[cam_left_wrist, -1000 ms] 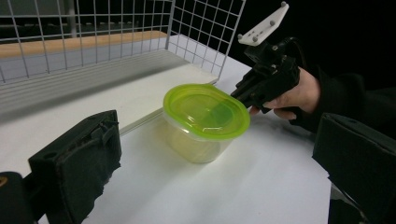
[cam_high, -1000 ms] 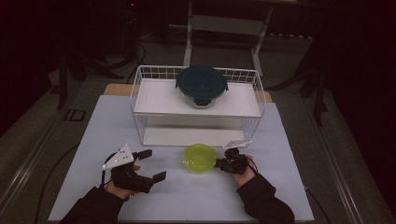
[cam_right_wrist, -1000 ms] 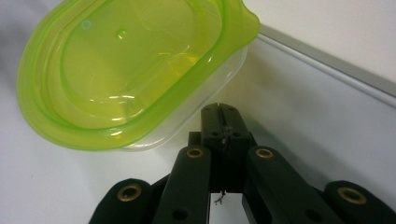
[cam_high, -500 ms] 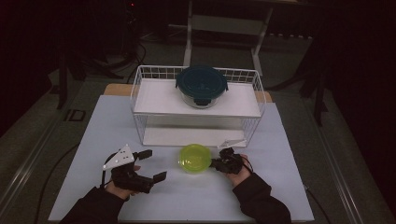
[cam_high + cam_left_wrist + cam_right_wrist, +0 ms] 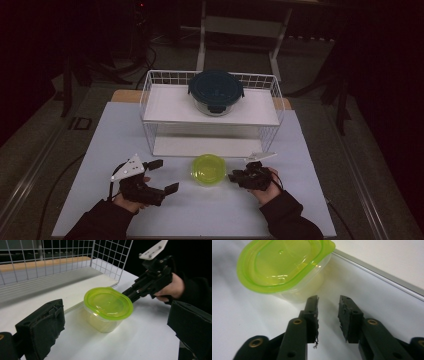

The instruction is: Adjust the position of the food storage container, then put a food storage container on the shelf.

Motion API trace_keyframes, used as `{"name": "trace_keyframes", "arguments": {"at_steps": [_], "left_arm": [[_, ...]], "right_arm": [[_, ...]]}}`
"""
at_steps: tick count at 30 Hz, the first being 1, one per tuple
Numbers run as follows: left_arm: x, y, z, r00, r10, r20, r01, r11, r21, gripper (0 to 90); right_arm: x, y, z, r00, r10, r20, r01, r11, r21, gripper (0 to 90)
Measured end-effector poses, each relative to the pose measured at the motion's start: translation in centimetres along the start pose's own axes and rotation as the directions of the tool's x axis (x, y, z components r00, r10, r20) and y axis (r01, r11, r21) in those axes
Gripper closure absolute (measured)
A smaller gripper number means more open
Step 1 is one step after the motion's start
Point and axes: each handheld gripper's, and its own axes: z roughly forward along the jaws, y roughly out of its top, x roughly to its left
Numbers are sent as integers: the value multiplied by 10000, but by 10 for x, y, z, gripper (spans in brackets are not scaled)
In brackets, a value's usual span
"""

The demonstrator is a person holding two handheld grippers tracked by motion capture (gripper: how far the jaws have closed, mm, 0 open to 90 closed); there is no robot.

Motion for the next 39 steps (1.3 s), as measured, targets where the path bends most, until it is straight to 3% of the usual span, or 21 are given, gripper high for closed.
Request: {"name": "trace_keyframes", "arguments": {"at_steps": [2,6,11,16,20,24,26,28,31,34,37,38,39], "left_arm": [[1,0,0,10000,-18,-83,19,10000,62,6],[3,1,1,9996,-220,-188,221,9998,27,6],[6,6,6,9992,-334,-238,335,9994,37,7],[13,11,17,9968,-788,-153,791,9968,143,7],[16,16,27,9919,-1201,-425,1231,9894,766,7],[21,19,37,9815,-1804,-649,1873,9746,1228,30],[25,18,41,9747,-2135,-660,2211,9642,1465,37],[28,17,46,9644,-2546,-716,2634,9485,1757,63],[32,13,55,9397,-3330,-785,3420,9195,1937,119],[35,9,66,9204,-3828,-798,3909,8957,2118,142],[37,6,77,8911,-4449,-893,4525,8570,2465,193],[38,5,84,8837,-4576,-981,4661,8416,2728,218],[38,4,87,8823,-4584,-1072,4691,8367,2826,240]], "right_arm": [[-1,0,-6,9998,210,-72,-210,9997,-84,596],[3,3,-16,9993,276,243,-268,9991,-343,530],[5,10,-26,9977,655,147,-643,9954,-714,452],[7,19,-33,9943,1067,-21,-1063,9887,-1060,404],[7,25,-31,9879,1489,-427,-1528,9823,-1080,385],[5,30,-25,9808,1835,-658,-1895,9766,-1013,385],[3,31,-22,9758,2045,-772,-2113,9728,-951,390],[0,32,-18,9721,2219,-760,-2283,9694,-902,398],[-4,32,-12,9607,2606,-958,-2688,9595,-848,416],[-8,32,-6,9457,3030,-1179,-3122,9475,-695,445],[-8,32,0,9344,3325,-1282,-3423,9375,-634,472],[-8,31,1,9335,3359,-1258,-3451,9367,-595,476],[-7,31,4,9254,3549,-1331,-3636,9303,-475,487]]}}
